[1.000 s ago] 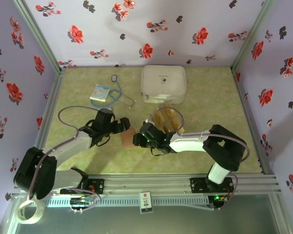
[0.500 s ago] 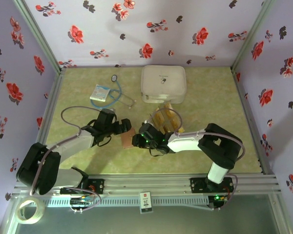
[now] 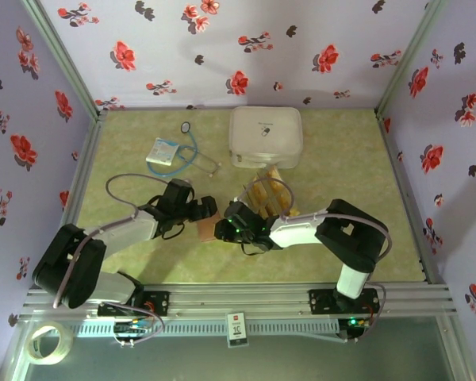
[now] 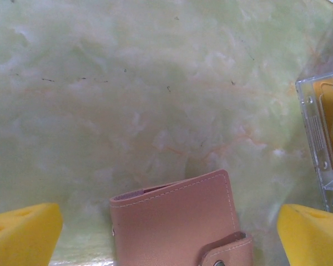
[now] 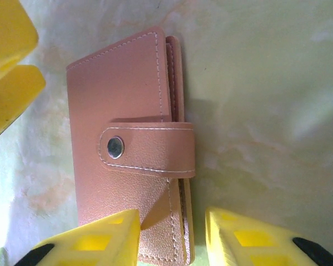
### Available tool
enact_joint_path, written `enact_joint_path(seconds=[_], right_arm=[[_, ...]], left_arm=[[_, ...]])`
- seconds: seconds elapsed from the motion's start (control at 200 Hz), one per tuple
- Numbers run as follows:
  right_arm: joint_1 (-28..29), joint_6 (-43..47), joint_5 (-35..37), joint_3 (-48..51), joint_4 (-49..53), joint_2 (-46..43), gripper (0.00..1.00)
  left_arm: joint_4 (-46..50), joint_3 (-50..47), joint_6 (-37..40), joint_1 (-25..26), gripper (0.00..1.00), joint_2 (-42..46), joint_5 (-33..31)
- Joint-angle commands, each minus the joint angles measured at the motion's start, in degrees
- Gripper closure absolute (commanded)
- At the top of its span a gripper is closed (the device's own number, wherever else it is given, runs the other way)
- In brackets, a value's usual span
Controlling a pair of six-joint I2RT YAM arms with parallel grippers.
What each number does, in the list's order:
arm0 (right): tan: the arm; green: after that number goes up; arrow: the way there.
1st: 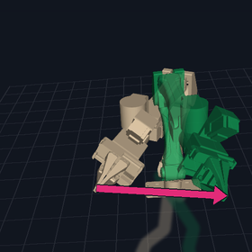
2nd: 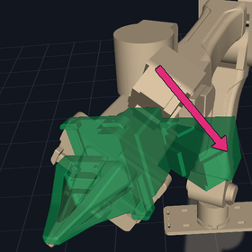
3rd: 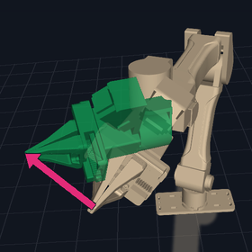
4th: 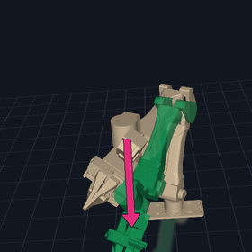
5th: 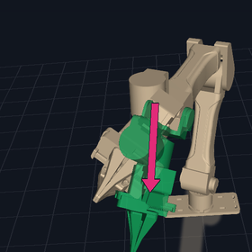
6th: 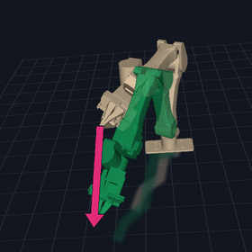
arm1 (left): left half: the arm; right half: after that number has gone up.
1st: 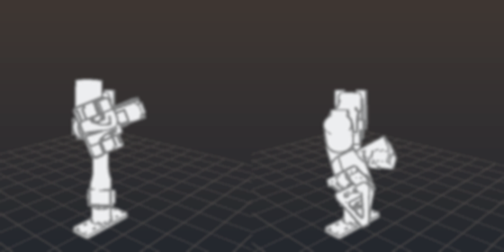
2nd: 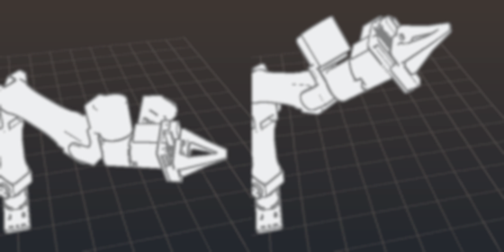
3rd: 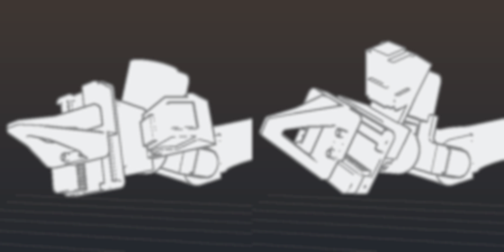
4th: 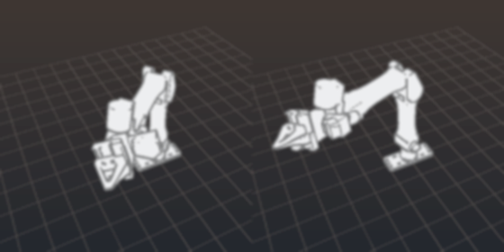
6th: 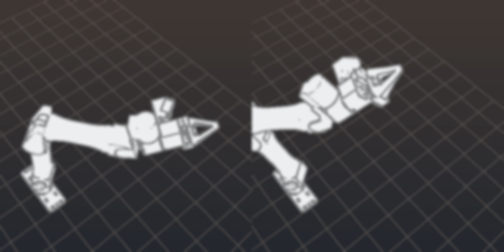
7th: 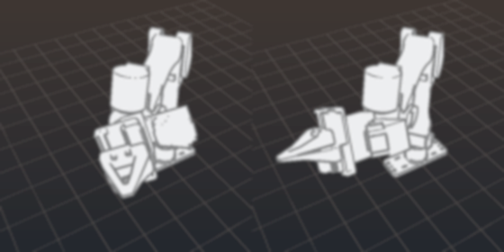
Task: Put the credit cards into the card holder
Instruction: Pick up the card holder from the center of the table.
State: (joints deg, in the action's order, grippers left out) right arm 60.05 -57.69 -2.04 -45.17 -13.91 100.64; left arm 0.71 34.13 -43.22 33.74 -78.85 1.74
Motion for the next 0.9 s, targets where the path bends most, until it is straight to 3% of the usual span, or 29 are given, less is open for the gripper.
enact_joint_path(seconds=[0.0, 0.27, 0.685, 0.895], right_arm=[[0.54, -1.01, -1.29, -1.76, -1.92, 1.78, 0.71], [0.49, -1.37, -2.07, -2.38, -3.05, 2.49, 1.0], [-0.58, -0.61, -2.77, -0.45, -3.74, -2.37, 1.0], [-1.5, 1.58, -3.45, -1.26, -0.7, -5.5, 1.0]], left_arm=[[-1.41, 1.7, -0.92, 0.97, 0.0, -1.19, 0.32], [-3.56, 0.47, -2.65, 2.37, 0.0, -2.05, -0.36], [1.34, 2.68, -0.56, 2.72, 0.0, 1.87, -4.69], [5.38, 6.07, 1.99, -1.19, 0.0, 2.73, -4.91]])
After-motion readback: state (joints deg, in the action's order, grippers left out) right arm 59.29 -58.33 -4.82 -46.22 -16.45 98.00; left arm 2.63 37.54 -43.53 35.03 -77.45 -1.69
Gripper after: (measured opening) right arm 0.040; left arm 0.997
